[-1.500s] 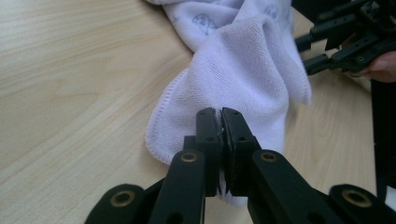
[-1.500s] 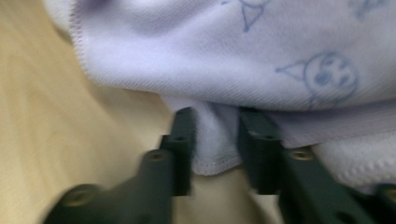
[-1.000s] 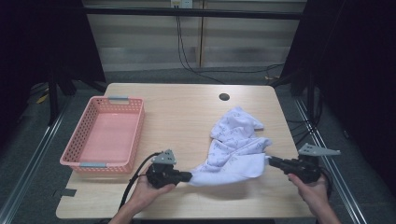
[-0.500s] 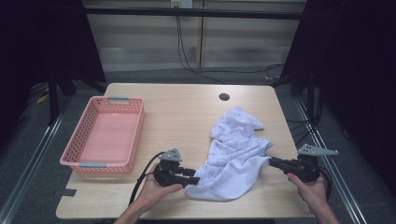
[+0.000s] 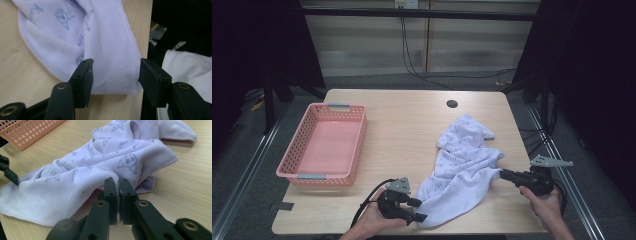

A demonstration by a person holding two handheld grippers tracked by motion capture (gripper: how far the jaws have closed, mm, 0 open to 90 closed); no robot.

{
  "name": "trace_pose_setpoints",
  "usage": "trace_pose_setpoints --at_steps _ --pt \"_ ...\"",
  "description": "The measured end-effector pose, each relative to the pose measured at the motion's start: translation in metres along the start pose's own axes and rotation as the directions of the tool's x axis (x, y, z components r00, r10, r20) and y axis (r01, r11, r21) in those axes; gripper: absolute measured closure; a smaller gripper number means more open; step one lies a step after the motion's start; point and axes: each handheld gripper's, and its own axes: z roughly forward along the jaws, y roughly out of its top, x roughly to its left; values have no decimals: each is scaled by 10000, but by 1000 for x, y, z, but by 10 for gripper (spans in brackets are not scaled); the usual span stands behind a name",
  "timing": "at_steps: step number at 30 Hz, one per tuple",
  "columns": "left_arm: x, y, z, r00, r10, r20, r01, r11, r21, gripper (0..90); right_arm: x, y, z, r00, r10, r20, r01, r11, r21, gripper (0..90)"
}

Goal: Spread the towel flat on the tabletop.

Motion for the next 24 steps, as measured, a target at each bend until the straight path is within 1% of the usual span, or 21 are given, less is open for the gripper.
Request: trace_pose_setpoints --at_steps 2,3,4,5,6,7,8,9,10,11,12,13,14,15,16,17,18,20,21,22,24 --pt "-3 -1 6 9997 237 -70 -235 9992 330 429 0 -1 0 10000 12 -36 -12 10000 28 865" --pt "-3 -2 7 9995 311 52 -313 9985 454 430 0 -1 0 10000 22 -29 -21 10000 51 865" --pt "-5 -1 7 9988 426 -241 -413 9979 504 436 0 -1 0 10000 25 -18 -25 10000 69 865" --pt "-6 -2 7 9981 486 -369 -464 9973 572 478 0 -2 0 10000 17 -19 -17 10000 87 865" --pt "-7 -3 8 9981 545 -296 -530 9973 502 523 -1 -2 0 10000 47 -8 -46 10000 74 865" --pt "-8 -3 7 9968 754 -268 -737 9956 579 561 -1 -1 0 10000 43 -14 -43 10000 53 865" --pt "-9 -4 8 9956 835 -415 -810 9951 568 639 -1 -1 0 10000 57 -5 -57 10000 21 865" --pt "-10 -5 8 9919 1132 -580 -1095 9919 645 705 -2 -1 -1 9999 106 -35 -106 9999 24 865" --pt "-10 -4 8 9904 1216 -661 -1166 9903 756 784 -2 0 -1 10000 96 20 -96 9999 -31 865" --pt "-7 -5 9 9944 882 -574 -854 9951 502 830 -3 0 -1 10000 88 -14 -88 10000 -45 865" --pt "-5 -3 7 9952 853 -482 -814 9936 782 855 -3 1 -2 9999 150 3 -150 9999 -64 865" --pt "-2 -2 6 9964 654 -542 -615 9956 704 860 -3 2 -2 9999 135 -15 -135 9998 -116 865" --pt "2 0 3 9979 389 -521 -377 9990 249 862 -3 3 -3 9999 139 1 -139 9998 -163 865" --pt "6 2 -1 9987 95 -495 -101 9999 -104 863 -2 5 -4 9999 130 -17 -130 9996 -261 865" --pt "8 4 -6 9989 -155 -453 135 9989 -443 863 -3 8 -5 9999 107 -36 -108 9993 -345 865" --pt "11 7 -10 9987 -243 -441 209 9969 -760 863 -3 10 -5 9999 108 -5 -108 9991 -414 865" --pt "15 12 -19 9979 -398 -516 328 9912 -1286 863 -3 13 -6 10000 94 -32 -95 9987 -492 865" --pt "22 18 -31 9956 -713 -613 580 9787 -1968 864 -3 23 -9 10000 48 -29 -50 9968 -804 865" --pt "29 25 -43 9929 -817 -865 588 9690 -2398 864 -3 28 -10 10000 77 -25 -79 9958 -909 865" --pt "33 31 -51 9908 -933 -981 634 9600 -2727 864 -3 38 -11 10000 63 -23 -65 9930 -1177 865" --pt "41 42 -65 9891 -1054 -1030 665 9430 -3262 864 -2 54 -12 10000 -76 -24 71 9882 -1533 865"
